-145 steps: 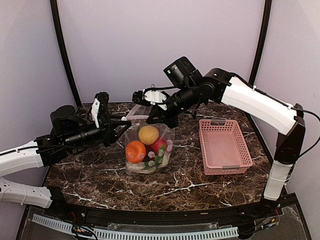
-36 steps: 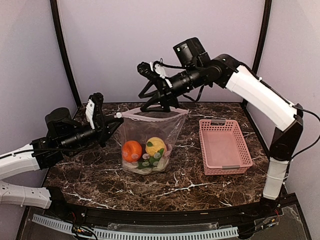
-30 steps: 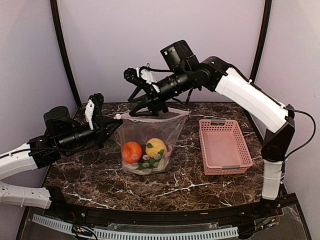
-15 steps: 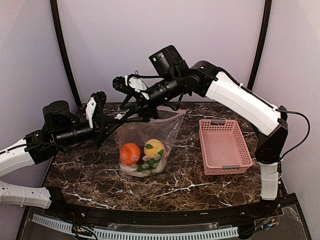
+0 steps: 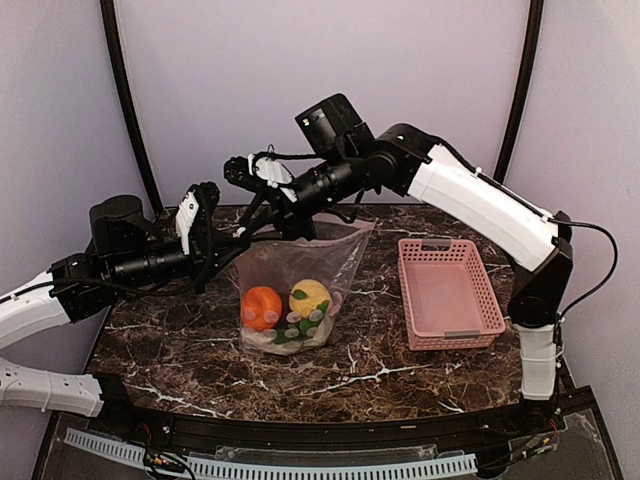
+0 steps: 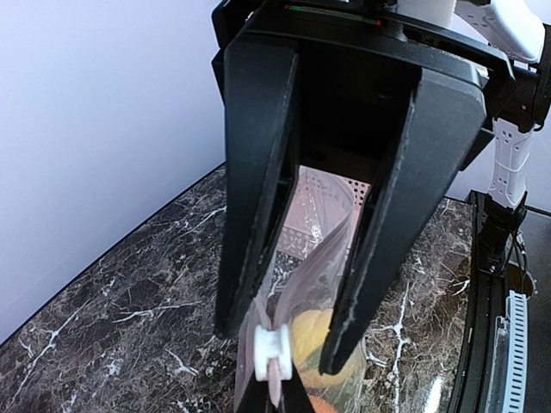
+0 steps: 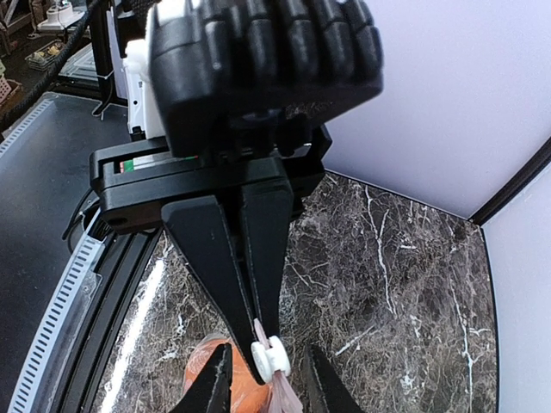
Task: Place the food in the zip-top bag and seal the zipper
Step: Hold the zipper from the zipper food storage bag.
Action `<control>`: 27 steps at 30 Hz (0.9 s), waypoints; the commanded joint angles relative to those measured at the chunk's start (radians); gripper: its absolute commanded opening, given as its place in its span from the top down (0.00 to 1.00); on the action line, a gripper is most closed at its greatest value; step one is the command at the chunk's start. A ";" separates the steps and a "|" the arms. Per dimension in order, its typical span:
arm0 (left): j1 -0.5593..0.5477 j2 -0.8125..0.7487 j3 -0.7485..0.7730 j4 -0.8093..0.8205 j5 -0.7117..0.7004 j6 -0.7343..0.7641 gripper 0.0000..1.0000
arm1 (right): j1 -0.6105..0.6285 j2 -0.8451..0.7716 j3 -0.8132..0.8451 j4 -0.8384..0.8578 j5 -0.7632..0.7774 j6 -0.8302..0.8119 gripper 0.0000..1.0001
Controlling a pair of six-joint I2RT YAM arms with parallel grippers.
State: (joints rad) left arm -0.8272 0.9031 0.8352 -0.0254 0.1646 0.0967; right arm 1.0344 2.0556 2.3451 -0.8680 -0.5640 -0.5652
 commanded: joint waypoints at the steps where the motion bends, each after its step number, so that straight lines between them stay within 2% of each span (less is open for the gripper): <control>1: 0.005 -0.013 0.024 -0.016 -0.002 0.018 0.99 | 0.007 0.012 0.023 0.019 0.001 0.003 0.76; 13: 0.005 -0.017 0.026 -0.024 -0.004 0.015 0.99 | 0.006 0.008 -0.002 0.014 -0.019 -0.027 0.81; 20: 0.005 -0.015 0.024 -0.022 -0.011 0.011 0.99 | 0.007 -0.003 -0.021 0.011 -0.017 -0.041 0.92; 22: 0.006 -0.015 0.024 -0.018 -0.011 0.009 0.99 | 0.007 -0.004 -0.029 0.010 -0.012 -0.045 0.92; 25: 0.005 -0.015 0.024 -0.014 -0.011 0.007 0.99 | 0.006 -0.005 -0.031 0.002 -0.011 -0.050 0.84; 27: 0.005 -0.014 0.024 -0.013 -0.011 0.005 0.99 | 0.007 -0.002 -0.034 -0.001 -0.011 -0.055 0.84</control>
State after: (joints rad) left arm -0.8272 0.9028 0.8356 -0.0486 0.1593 0.1013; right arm 1.0344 2.0586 2.3249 -0.8619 -0.5720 -0.6098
